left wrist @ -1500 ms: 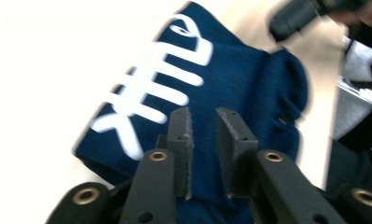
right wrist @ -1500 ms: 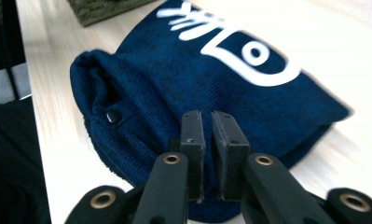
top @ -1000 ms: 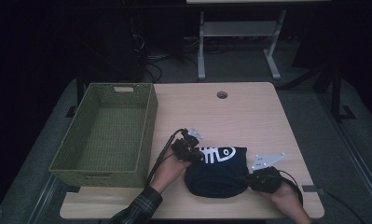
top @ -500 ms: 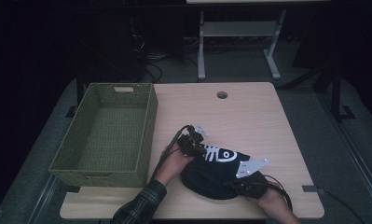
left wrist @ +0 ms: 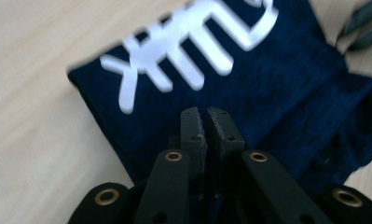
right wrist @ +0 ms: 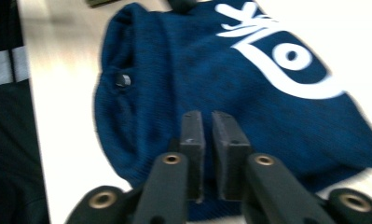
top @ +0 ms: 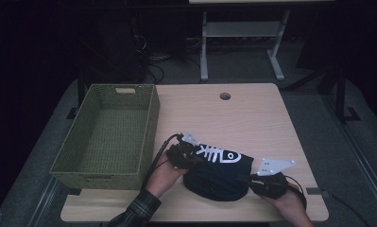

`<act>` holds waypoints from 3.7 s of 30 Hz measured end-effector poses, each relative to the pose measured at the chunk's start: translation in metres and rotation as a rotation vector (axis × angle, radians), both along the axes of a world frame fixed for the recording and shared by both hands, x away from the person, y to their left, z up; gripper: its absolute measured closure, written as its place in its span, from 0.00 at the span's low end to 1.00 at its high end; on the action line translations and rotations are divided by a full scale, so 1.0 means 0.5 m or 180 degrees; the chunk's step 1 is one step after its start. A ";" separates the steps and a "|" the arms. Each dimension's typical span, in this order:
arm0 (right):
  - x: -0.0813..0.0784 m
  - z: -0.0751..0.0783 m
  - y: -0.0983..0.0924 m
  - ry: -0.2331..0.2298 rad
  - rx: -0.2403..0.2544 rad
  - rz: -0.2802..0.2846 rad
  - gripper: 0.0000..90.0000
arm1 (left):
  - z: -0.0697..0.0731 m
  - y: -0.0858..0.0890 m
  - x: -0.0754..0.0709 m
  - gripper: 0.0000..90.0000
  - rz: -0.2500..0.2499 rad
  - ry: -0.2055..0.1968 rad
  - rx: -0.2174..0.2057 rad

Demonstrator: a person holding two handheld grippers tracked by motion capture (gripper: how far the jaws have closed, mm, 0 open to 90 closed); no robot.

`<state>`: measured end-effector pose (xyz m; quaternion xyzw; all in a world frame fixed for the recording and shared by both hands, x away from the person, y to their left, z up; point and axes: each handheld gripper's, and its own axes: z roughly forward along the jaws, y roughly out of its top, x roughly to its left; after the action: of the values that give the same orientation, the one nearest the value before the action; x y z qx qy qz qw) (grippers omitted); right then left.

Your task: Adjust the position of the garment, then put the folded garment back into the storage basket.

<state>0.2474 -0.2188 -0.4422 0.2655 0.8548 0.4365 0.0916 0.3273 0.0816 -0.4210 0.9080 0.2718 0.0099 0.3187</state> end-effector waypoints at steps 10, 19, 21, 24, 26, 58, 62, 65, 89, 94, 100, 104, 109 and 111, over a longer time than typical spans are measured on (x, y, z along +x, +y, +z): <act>0.004 -0.004 -0.054 -0.0130 -0.0021 -0.0523 0.61 | -0.010 0.002 0.003 0.83 0.0070 -0.0008 0.0046; 0.037 -0.030 -0.095 0.0012 -0.0124 -0.0979 0.29 | 0.000 0.029 0.023 0.54 0.0317 -0.0045 -0.0029; 0.043 -0.038 -0.103 0.0047 -0.0168 -0.1108 0.21 | -0.004 0.031 0.027 0.47 0.0334 -0.0033 -0.0051; 0.054 -0.048 -0.114 0.0122 -0.0189 -0.1231 0.15 | -0.014 0.031 0.031 0.41 0.0328 0.0013 -0.0036; 0.059 -0.054 -0.117 0.0139 -0.0200 -0.1244 0.15 | -0.025 0.027 0.033 0.37 0.0331 0.0027 -0.0020; 0.076 -0.082 -0.105 0.0165 -0.0408 -0.1216 0.07 | -0.069 0.010 0.033 0.62 0.0124 0.0342 -0.0148; 0.077 -0.082 -0.105 0.0165 -0.0409 -0.1215 0.07 | -0.071 0.011 0.037 0.71 0.0080 0.0436 -0.0202; 0.077 -0.082 -0.105 0.0167 -0.0409 -0.1216 0.07 | -0.072 0.010 0.040 0.76 0.0047 0.0471 -0.0214; 0.077 -0.082 -0.105 0.0186 -0.0402 -0.1248 0.07 | -0.014 0.013 0.046 0.82 0.0027 0.0589 -0.0173; 0.077 -0.082 -0.105 0.0187 -0.0400 -0.1251 0.07 | 0.011 0.012 0.049 0.82 0.0024 0.0567 -0.0117; 0.077 -0.082 -0.105 0.0187 -0.0393 -0.1255 0.07 | 0.046 0.015 0.048 0.82 -0.0013 0.0592 -0.0129; 0.077 -0.082 -0.105 0.0184 -0.0390 -0.1257 0.07 | 0.068 0.016 0.048 0.82 -0.0045 0.0574 -0.0138; 0.077 -0.082 -0.105 0.0182 -0.0396 -0.1254 0.07 | 0.094 0.024 0.051 0.83 -0.0060 0.0586 -0.0187; 0.077 -0.082 -0.105 0.0184 -0.0396 -0.1255 0.07 | 0.107 0.029 0.053 0.83 -0.0071 0.0586 -0.0204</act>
<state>0.2857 -0.2713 -0.4832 0.4340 0.8138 0.3487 0.1669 0.3536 0.0961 -0.3675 0.8973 0.2900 -0.0858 0.3214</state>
